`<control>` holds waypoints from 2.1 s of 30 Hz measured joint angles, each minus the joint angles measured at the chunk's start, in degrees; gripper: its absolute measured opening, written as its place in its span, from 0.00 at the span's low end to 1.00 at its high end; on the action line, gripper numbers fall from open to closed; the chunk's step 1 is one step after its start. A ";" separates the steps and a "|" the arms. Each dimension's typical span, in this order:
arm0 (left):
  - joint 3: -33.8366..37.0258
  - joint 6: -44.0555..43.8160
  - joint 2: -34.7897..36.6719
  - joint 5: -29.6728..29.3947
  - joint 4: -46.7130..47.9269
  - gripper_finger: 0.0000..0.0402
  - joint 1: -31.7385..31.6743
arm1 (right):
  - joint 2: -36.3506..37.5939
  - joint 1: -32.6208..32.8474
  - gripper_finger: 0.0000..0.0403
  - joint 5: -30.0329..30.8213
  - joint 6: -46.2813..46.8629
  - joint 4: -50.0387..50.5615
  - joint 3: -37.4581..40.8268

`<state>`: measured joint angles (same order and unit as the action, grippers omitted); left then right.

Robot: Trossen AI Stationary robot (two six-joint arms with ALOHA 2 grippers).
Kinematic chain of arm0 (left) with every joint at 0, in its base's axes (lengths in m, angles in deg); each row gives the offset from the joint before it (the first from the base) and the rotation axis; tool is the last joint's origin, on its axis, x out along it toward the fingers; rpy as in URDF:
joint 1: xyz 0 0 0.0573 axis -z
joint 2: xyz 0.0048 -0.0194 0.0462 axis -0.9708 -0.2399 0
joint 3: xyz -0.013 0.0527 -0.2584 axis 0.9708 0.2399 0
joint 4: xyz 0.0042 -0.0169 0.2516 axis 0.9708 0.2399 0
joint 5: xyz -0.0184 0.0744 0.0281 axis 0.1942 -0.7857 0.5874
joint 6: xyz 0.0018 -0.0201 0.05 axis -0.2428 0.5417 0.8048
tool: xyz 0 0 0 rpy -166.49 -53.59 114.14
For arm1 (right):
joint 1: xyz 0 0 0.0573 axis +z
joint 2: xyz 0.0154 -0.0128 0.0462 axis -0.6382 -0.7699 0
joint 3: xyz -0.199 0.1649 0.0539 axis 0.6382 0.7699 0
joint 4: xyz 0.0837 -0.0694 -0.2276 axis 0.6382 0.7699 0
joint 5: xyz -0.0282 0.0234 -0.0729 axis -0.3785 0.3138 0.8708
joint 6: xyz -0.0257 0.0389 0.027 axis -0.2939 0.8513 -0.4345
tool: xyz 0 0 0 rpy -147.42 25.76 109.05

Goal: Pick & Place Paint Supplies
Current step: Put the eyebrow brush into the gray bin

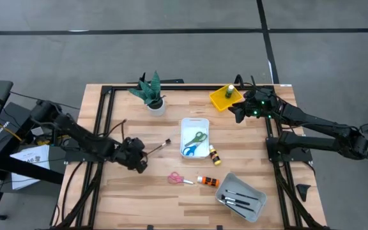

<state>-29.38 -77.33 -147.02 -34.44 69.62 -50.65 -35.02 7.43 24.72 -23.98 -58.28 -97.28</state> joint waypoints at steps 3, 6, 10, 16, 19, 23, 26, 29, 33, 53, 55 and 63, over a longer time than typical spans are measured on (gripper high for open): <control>-0.02 -2.21 0.84 0.31 1.90 0.00 2.65 | 0.00 0.00 0.44 0.00 0.00 0.01 0.00; -0.04 -3.54 0.99 1.75 2.45 0.00 4.87 | 0.00 0.00 0.44 0.00 0.00 0.02 0.00; -0.04 -5.87 0.75 2.96 3.89 0.00 7.21 | 0.00 0.00 0.44 0.00 -0.22 0.02 0.00; -0.07 -8.81 0.75 3.68 7.10 0.00 9.03 | 0.00 0.00 0.44 0.00 -0.72 0.03 0.00; -0.07 -9.46 0.75 3.78 7.29 0.00 9.20 | 0.00 0.00 0.44 0.00 -0.89 -0.02 0.00; -0.07 -9.61 0.75 3.78 7.27 0.00 9.20 | 0.00 0.00 0.44 0.00 -0.89 -0.03 0.00; -0.07 -10.41 0.77 3.81 7.26 0.03 9.20 | 0.00 0.00 0.44 0.00 -0.89 -0.03 0.00; -0.07 -10.49 0.77 4.77 7.25 0.08 9.20 | 0.00 0.00 0.44 0.00 -0.87 -0.04 0.00; -0.09 -10.49 0.77 4.88 7.25 0.19 9.18 | 0.00 0.00 0.44 0.00 -0.87 -0.05 0.00; -0.15 17.19 -0.12 -3.50 -7.96 0.33 0.17 | 0.00 -0.02 0.44 -0.02 -1.51 -0.09 0.00; -0.15 21.05 -0.67 -3.09 -8.90 0.33 -2.48 | 0.00 -0.02 0.44 -0.03 -1.77 -0.07 0.00; -0.15 28.01 -6.03 3.23 -17.89 0.25 -11.86 | 0.00 0.00 0.44 -0.04 -2.43 0.10 0.00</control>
<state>-29.53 -49.32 -153.06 -31.21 51.73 -62.50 -35.02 7.43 24.67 -26.40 -58.18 -97.28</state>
